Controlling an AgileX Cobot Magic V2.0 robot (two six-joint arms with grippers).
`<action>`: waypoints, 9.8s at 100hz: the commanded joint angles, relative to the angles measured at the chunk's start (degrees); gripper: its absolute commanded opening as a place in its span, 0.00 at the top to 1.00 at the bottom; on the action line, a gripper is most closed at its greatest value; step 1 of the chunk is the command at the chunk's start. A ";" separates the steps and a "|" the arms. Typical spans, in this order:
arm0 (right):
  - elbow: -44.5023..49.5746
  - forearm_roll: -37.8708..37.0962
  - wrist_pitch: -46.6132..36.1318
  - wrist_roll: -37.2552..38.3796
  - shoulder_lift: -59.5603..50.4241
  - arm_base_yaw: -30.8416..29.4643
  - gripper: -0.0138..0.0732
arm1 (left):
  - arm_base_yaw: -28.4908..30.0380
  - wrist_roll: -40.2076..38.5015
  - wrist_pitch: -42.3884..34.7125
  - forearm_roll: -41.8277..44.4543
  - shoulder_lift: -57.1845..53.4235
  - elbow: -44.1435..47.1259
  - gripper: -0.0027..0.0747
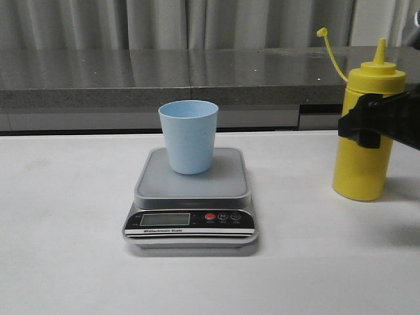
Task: Pour seasoning into cup on scale with both arms
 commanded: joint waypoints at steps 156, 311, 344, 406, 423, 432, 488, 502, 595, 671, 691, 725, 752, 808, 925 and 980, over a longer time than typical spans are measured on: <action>-23.04 -14.58 43.68 -0.09 -11.85 2.67 0.55 | 0.21 0.09 -4.04 -0.59 0.64 -1.46 0.99; -45.60 -91.28 71.19 -0.73 3.43 23.29 0.55 | 0.21 0.09 -4.04 -0.59 0.64 -1.46 0.99; -44.57 -101.86 65.35 -1.98 3.48 23.29 0.55 | 0.21 0.09 -4.04 -0.59 0.64 -1.46 0.99; -42.33 -101.60 68.05 -4.46 3.48 23.24 0.55 | 0.21 0.09 -4.04 -0.59 0.64 -1.46 0.99; -42.33 -99.26 73.10 8.69 3.48 23.24 0.55 | 0.21 0.09 -4.04 -0.59 0.64 -1.46 0.99; -42.33 -97.56 75.91 20.30 3.43 23.19 0.55 | 0.21 0.09 -4.04 -0.59 0.64 -1.46 0.99; -38.70 -82.42 55.50 63.71 -2.50 8.88 0.55 | 0.21 0.09 -4.04 -0.59 0.64 -1.46 0.99; -35.07 -82.51 50.50 70.17 -2.50 5.07 0.55 | 0.21 0.09 -4.04 -0.59 0.64 -1.46 0.99; -30.75 -82.78 34.66 72.77 -2.50 -3.03 0.55 | 0.21 0.09 -4.04 -0.59 0.64 -1.46 0.99; -14.87 -18.66 6.28 12.28 -0.39 -3.69 0.55 | 0.21 0.09 -4.04 -0.59 0.64 -1.46 0.99; -14.08 -18.42 1.30 12.28 3.69 -3.69 0.55 | 0.21 0.09 -4.04 -0.59 0.64 -1.46 0.99; -13.57 -17.35 1.39 12.28 4.82 -3.69 0.27 | 0.21 0.09 -4.04 -0.59 0.64 -1.46 0.99; -12.90 -17.35 1.32 12.33 4.76 -3.69 0.10 | 0.21 0.09 -4.04 -0.59 0.64 -1.46 0.99; -1.98 -14.04 -1.18 12.33 -3.03 -3.69 0.10 | 0.21 0.09 -4.04 -0.59 0.64 -1.46 0.99; 20.17 -0.29 15.15 8.88 -49.00 -3.69 0.92 | 0.21 0.09 -4.04 -0.59 0.64 -1.46 0.99; 25.35 -6.36 17.38 8.88 -68.13 -3.69 0.92 | 0.21 0.09 -4.04 -0.59 0.64 -1.46 0.99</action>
